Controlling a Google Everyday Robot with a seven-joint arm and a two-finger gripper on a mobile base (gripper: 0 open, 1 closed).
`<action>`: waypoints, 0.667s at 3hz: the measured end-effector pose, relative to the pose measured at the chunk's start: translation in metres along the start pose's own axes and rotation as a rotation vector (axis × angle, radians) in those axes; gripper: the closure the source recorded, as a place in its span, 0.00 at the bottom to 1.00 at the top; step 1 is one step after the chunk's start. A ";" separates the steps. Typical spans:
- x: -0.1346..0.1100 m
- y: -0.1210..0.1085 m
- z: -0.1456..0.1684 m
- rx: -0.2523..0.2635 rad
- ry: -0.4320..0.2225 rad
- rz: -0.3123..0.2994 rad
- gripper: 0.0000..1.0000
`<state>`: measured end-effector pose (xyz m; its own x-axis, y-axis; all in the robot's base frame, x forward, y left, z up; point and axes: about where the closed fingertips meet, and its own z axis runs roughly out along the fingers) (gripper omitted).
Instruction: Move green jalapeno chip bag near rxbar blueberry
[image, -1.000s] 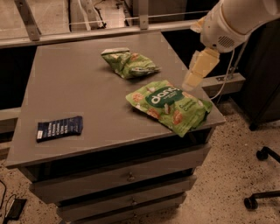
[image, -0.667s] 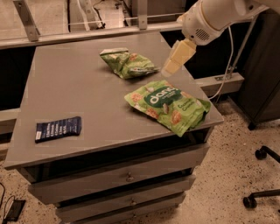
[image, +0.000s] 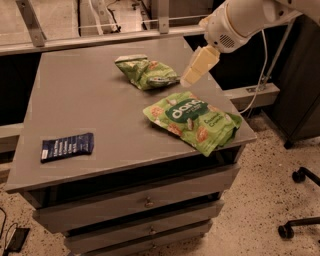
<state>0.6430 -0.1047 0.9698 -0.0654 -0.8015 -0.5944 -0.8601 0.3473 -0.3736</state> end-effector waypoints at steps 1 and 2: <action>-0.011 -0.014 0.032 0.001 -0.064 0.022 0.00; -0.013 -0.022 0.068 -0.012 -0.091 0.073 0.00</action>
Offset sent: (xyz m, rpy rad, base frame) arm 0.0871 0.0542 -0.0567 0.1843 0.0452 -0.0441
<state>0.6976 -0.0684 0.9373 -0.0819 -0.7266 -0.6822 -0.8609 0.3964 -0.3189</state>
